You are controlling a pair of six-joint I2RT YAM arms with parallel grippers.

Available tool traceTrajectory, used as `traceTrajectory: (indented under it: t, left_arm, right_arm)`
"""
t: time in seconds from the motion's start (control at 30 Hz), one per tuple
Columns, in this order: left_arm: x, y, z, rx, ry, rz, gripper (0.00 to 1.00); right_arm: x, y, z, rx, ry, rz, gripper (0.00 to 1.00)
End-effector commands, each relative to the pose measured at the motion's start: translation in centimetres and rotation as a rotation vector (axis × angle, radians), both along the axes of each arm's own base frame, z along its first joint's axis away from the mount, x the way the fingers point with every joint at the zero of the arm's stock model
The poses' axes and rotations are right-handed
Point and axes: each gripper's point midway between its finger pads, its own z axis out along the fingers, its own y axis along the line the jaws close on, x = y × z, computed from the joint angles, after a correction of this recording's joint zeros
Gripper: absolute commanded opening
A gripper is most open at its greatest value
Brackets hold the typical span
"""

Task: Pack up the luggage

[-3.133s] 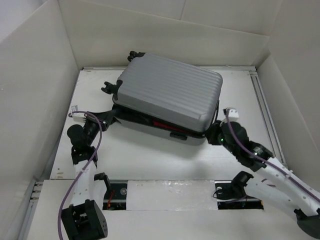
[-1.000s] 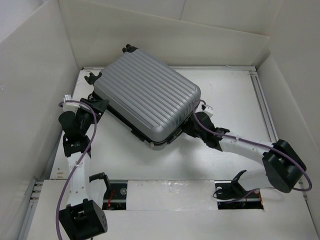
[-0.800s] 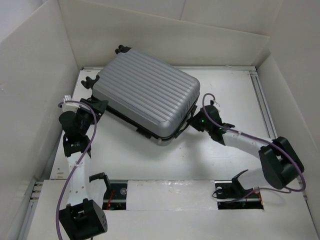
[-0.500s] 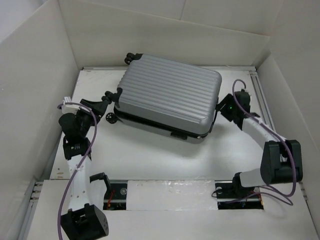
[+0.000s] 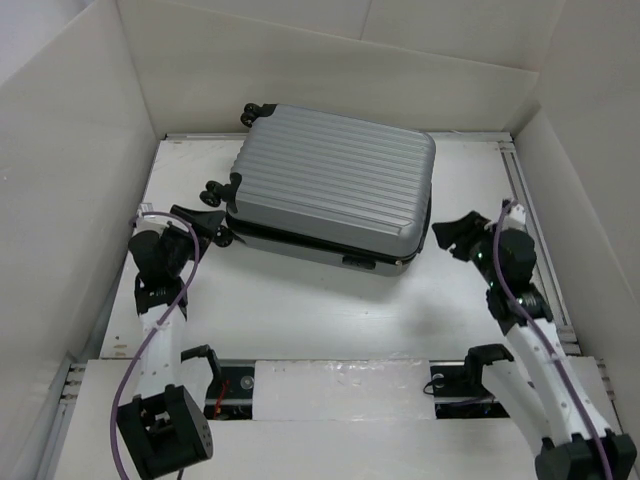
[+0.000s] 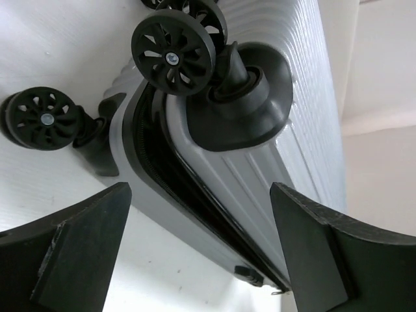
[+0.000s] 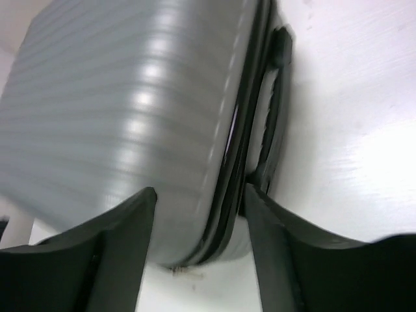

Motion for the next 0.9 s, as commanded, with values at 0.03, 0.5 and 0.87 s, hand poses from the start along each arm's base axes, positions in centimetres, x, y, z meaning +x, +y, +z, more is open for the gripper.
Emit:
traceTrajectory:
  t: [0.03,0.5,0.87]
  left_arm:
    - [1.1,-0.2,1.5,-0.049,-0.084,-0.014,0.88]
    - [4.1,-0.2,0.5,-0.235,-0.041,-0.026,0.99]
    - [8.2,1.2,1.5,-0.314,-0.054,-0.003,0.99]
  right_arm:
    - [-4.7,3.2,-4.3,0.058,0.026,0.16,0.48]
    - [-5.5,8.0,-7.1,-0.056,0.016,0.427,0.69]
    - [-3.3,10.2,-6.0,-0.104,-0.095,0.496,0.7]
